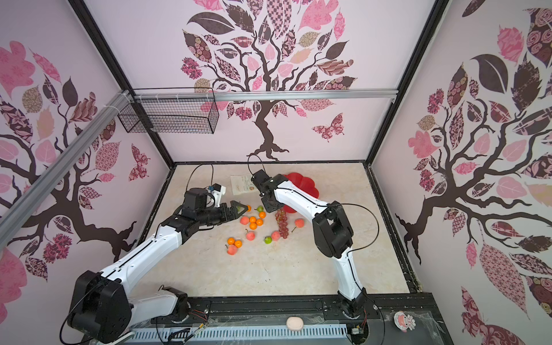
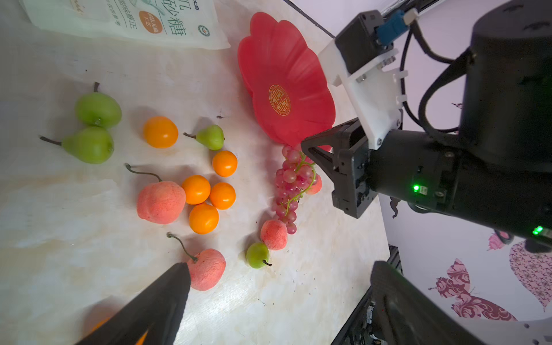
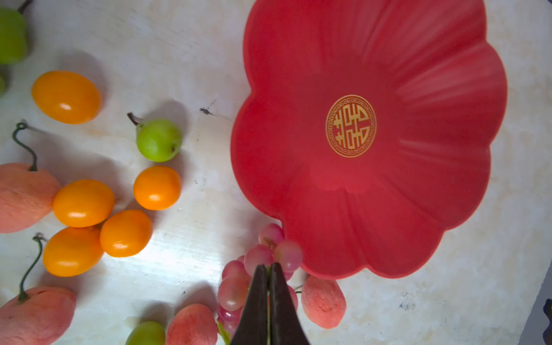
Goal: Place and organize the fake fruits in the fruit bowl
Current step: 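Lift the grape bunch off the table with the right gripper, then carry the grapes over the red bowl and lower them with the right gripper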
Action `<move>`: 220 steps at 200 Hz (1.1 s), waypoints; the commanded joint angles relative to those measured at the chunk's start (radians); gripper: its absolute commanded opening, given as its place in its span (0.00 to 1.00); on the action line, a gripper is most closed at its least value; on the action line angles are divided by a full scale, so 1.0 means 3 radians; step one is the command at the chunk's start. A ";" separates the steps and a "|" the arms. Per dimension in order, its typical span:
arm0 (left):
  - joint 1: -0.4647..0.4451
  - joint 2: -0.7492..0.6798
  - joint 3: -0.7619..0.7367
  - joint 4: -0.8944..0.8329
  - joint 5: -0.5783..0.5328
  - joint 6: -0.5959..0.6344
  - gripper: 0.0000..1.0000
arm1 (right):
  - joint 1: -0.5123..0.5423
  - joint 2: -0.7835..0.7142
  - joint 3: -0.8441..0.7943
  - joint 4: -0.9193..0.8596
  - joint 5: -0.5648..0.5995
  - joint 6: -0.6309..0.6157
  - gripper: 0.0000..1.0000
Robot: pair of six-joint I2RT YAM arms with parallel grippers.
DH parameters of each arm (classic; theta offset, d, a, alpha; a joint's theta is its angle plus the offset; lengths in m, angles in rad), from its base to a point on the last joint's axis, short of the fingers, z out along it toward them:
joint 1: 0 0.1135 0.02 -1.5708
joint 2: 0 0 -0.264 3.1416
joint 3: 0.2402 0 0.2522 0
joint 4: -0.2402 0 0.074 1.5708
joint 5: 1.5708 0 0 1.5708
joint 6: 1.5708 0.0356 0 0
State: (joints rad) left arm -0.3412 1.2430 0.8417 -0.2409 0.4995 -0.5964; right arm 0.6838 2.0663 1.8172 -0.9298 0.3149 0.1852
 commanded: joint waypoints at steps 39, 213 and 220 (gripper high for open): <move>-0.0148 -0.0098 0.0241 -0.0055 -0.0065 0.0363 0.98 | -0.0149 -0.0684 -0.0253 0.0233 -0.0309 0.0194 0.00; -0.0461 0.0801 0.1421 -0.0045 -0.0600 0.0662 0.98 | -0.0434 -0.0922 0.0054 0.0852 -0.0387 0.0442 0.00; -0.0487 0.0856 0.1457 -0.0057 -0.0674 0.0695 0.98 | -0.0487 -0.0907 0.0041 0.0889 -0.0462 0.0460 0.00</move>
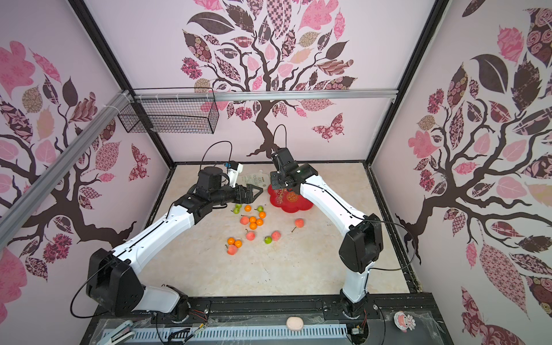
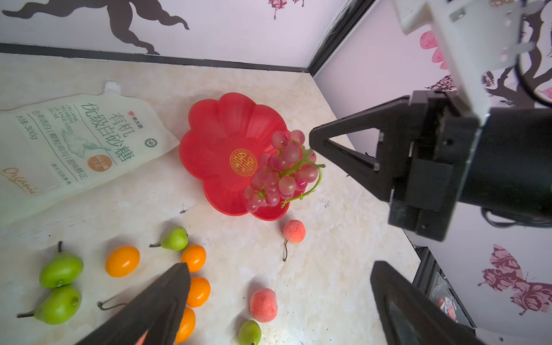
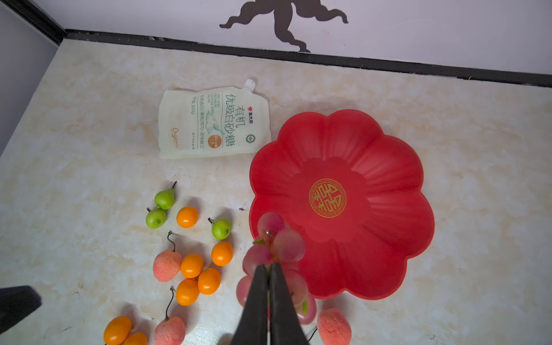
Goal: Place and organize the fake fruits in the fruit bowl
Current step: 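Carry the grapes over the red bowl and lower them with the right gripper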
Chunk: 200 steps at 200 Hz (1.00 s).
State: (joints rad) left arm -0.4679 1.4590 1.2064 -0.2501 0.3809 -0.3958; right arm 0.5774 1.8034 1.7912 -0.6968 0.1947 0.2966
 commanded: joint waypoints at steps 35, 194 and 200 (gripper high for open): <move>-0.0191 0.0326 0.0334 0.0066 -0.0511 0.0156 0.98 | -0.0430 0.0123 0.0068 0.0256 -0.0452 0.0213 0.00; -0.0550 0.1180 0.0511 0.0711 -0.0595 0.0190 0.98 | -0.0895 0.0972 0.0267 0.0346 -0.0492 0.0066 0.00; -0.0555 0.1207 0.0525 0.0720 -0.0595 0.0209 0.98 | -0.0920 0.1010 0.0290 0.0342 -0.0470 0.0047 0.00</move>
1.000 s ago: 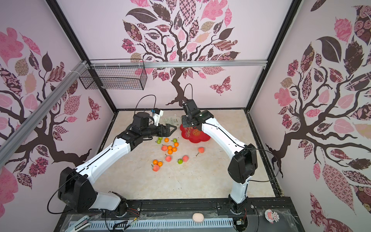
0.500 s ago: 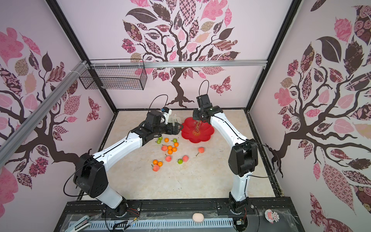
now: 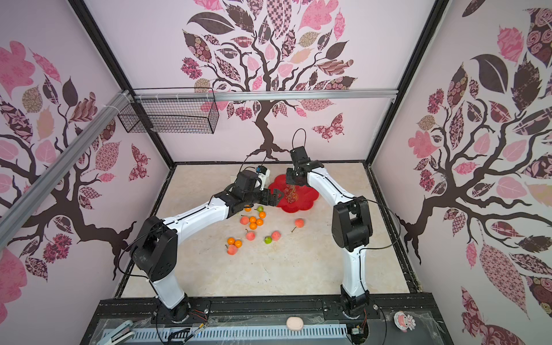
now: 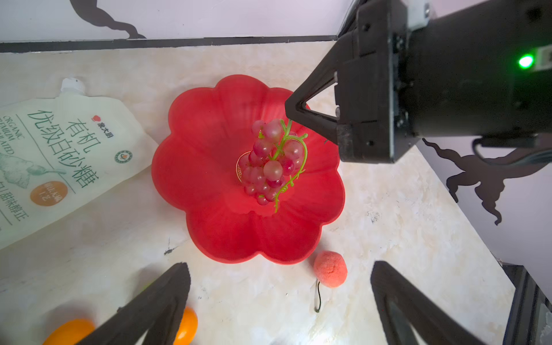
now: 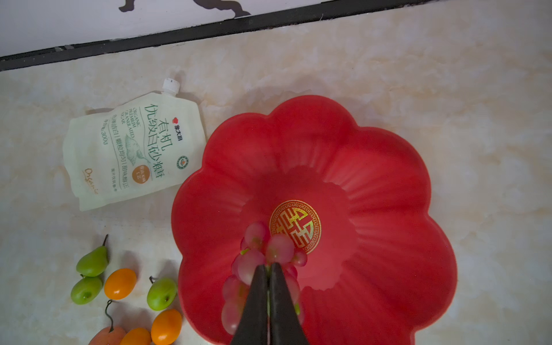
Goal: Place and organize the fake fruits in the fruit bowl
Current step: 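Carry the grapes over the red bowl and lower them with the right gripper, then open the right gripper to drop the grapes into the bowl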
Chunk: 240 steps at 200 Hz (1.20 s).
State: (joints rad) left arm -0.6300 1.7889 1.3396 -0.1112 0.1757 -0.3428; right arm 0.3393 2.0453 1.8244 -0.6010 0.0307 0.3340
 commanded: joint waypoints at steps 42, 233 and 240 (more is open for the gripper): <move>-0.0060 0.0240 0.0173 0.0330 0.0103 0.0039 0.98 | -0.0289 0.0402 0.0373 -0.0008 0.0125 -0.0124 0.00; -0.0094 0.0599 0.0684 -0.0256 -0.0147 -0.0274 0.98 | -0.0512 0.0389 0.0314 0.0217 0.0237 -0.0188 0.36; -0.0094 0.0580 0.0686 -0.0276 -0.0173 -0.0263 0.98 | -0.0512 0.0341 0.0278 0.0240 0.0257 -0.0188 0.38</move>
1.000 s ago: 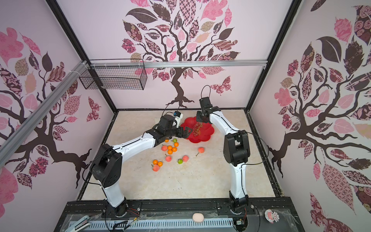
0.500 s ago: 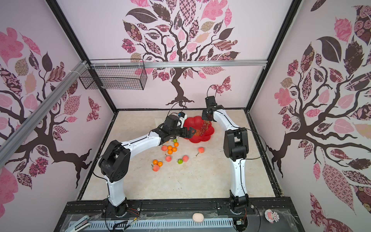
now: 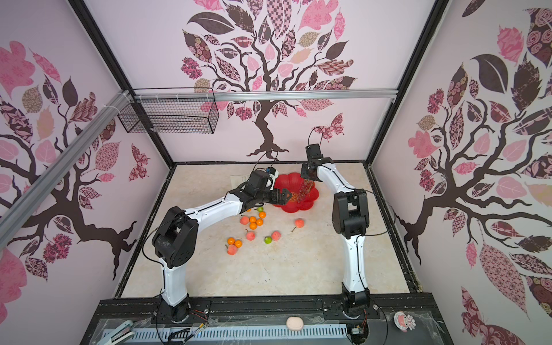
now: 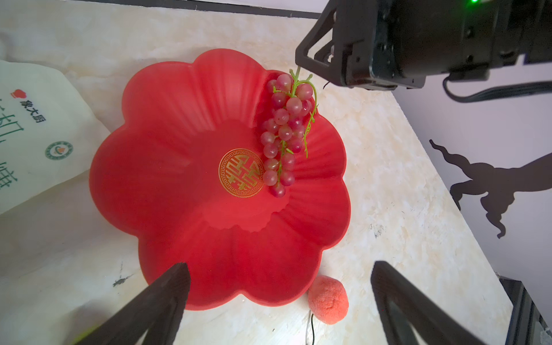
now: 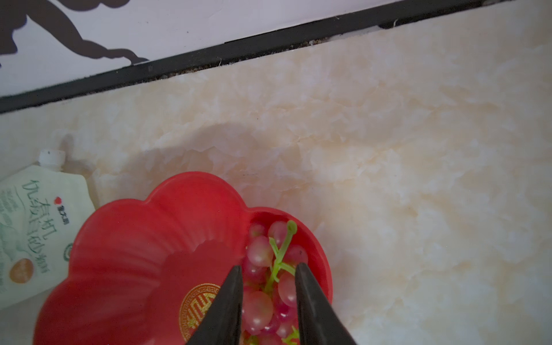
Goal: Place and organize the fake fruits in the fruit bowl
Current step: 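Open the right gripper to drop the grapes into the bowl, then raise the open right gripper away from the bowl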
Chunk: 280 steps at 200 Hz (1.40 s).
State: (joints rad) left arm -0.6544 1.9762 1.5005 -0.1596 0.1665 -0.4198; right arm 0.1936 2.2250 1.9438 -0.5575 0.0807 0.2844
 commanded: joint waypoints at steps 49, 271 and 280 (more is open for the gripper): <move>-0.0012 -0.0393 -0.0049 -0.0137 -0.0385 -0.0048 0.99 | -0.0027 -0.0802 -0.0544 0.0297 0.0084 0.0033 0.47; -0.0002 -0.2886 -0.2593 -0.0442 0.0309 -0.0261 0.99 | 0.1876 -0.2695 -0.3241 0.0564 0.0011 0.0922 0.39; 0.0023 -0.3018 -0.2713 -0.0417 0.0350 -0.0307 0.99 | 0.1993 -0.2588 -0.3156 0.0528 0.0007 0.0879 0.37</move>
State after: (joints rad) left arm -0.6605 1.1492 0.7864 -0.3023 0.2485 -0.4515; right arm 0.7124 1.3724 0.9329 -0.3714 0.0841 0.5613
